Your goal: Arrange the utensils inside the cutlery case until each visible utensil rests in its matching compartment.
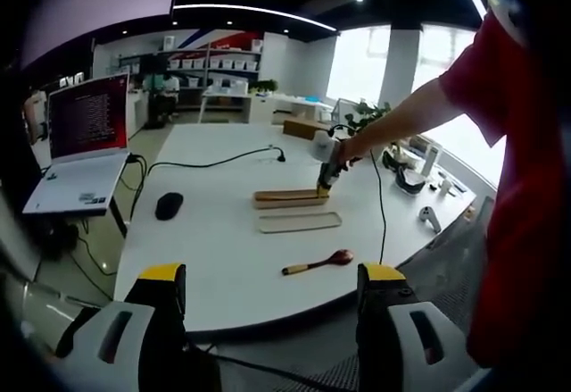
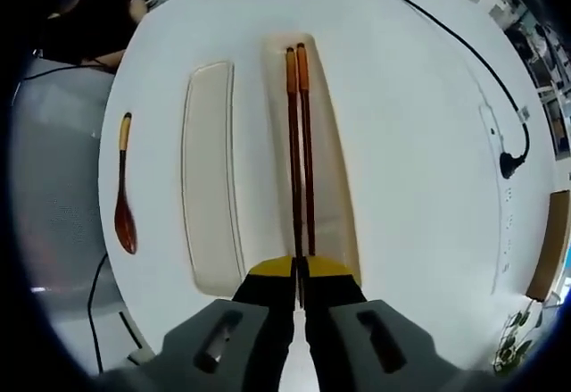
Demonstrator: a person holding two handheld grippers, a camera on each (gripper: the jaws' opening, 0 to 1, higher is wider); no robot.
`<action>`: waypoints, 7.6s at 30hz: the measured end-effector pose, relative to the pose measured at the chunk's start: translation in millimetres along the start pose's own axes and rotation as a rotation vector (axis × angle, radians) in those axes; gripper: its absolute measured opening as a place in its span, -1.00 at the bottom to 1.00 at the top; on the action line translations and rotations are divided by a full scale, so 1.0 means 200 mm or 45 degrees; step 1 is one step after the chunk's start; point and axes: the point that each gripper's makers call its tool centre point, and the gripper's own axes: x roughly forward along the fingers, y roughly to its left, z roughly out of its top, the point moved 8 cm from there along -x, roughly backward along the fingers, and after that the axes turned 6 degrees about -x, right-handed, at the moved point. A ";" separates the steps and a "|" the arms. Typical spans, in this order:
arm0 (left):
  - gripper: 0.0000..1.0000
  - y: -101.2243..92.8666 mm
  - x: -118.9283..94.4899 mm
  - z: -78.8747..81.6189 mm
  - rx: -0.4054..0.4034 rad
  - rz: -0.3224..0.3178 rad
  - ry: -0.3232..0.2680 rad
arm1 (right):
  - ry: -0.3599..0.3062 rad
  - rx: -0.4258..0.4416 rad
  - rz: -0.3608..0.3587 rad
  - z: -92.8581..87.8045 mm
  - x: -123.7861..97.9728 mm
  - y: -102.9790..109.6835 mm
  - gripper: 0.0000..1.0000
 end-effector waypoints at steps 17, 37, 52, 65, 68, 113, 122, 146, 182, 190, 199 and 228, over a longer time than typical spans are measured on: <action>0.61 0.01 0.01 0.00 -0.006 0.001 0.008 | 0.020 -0.051 -0.044 0.07 0.03 0.00 -1.00; 0.60 0.00 0.00 -0.01 -0.008 -0.002 0.016 | 0.045 -0.002 -0.181 -0.04 0.03 -0.09 -0.99; 0.60 -0.01 0.02 0.00 0.006 -0.016 0.028 | 0.007 0.000 -0.240 -0.08 -0.01 -0.11 -0.91; 0.71 -0.04 -0.01 0.06 -0.134 -0.125 -0.100 | -0.177 0.036 -0.278 0.05 -0.27 0.07 -0.85; 0.71 -0.04 -0.04 0.07 -0.060 -0.122 -0.091 | -0.184 0.036 -0.294 0.07 -0.34 0.10 -0.80; 0.63 -0.04 -0.17 -0.02 0.050 -0.112 -0.123 | -0.275 -0.109 -0.219 0.20 -0.43 0.74 -0.73; 0.61 -0.05 -0.19 -0.04 0.031 -0.087 -0.127 | -0.281 -0.143 -0.177 0.25 -0.31 0.81 -0.74; 0.58 -0.08 -0.21 -0.06 0.033 -0.083 -0.111 | -0.223 -0.181 -0.092 0.33 -0.05 0.99 -0.79; 0.55 -0.05 -0.27 -0.07 0.007 -0.044 -0.106 | -0.101 -0.204 -0.044 0.37 0.20 1.06 -0.85; 0.56 -0.03 -0.27 -0.08 -0.004 -0.036 -0.109 | -0.075 -0.169 -0.036 0.38 0.19 1.05 -0.98; 0.56 -0.01 -0.28 -0.08 -0.005 -0.032 -0.115 | -0.044 -0.140 -0.022 0.37 0.12 1.04 -0.98; 0.55 -0.01 -0.24 -0.07 0.007 -0.058 -0.111 | -0.024 -0.159 -0.045 0.32 -0.17 0.83 -0.98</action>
